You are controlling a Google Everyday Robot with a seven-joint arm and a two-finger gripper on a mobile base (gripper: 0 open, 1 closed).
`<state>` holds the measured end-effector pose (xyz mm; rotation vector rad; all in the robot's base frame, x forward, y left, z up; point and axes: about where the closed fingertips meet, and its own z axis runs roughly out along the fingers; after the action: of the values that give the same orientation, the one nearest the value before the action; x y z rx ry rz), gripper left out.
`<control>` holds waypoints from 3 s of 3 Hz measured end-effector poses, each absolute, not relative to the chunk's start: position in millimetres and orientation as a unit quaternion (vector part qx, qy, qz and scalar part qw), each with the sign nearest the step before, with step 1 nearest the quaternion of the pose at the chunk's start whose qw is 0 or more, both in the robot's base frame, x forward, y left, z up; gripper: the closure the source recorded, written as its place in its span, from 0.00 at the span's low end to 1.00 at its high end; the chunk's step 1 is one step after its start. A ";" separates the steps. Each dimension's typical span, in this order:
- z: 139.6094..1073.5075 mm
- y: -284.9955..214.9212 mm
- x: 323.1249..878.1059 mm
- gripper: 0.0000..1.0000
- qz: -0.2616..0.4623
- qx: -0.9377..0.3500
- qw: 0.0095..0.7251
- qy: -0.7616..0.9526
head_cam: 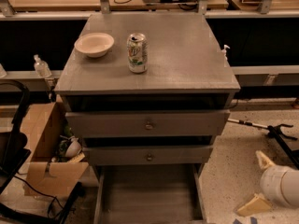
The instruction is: Close bottom drawer
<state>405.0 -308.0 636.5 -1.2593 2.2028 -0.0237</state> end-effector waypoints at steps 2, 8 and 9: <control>483.1 -325.3 413.1 0.00 0.043 -0.435 0.340 0.833; 252.2 -264.6 368.9 1.00 0.214 -0.429 0.274 0.834; 205.6 -266.9 335.1 1.00 0.242 -0.434 0.274 0.824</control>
Offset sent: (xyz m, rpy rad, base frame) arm 0.0089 -0.0235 -0.2320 0.2355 0.0022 -0.0547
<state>335.1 -266.9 205.6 -1.1675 2.2154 0.6508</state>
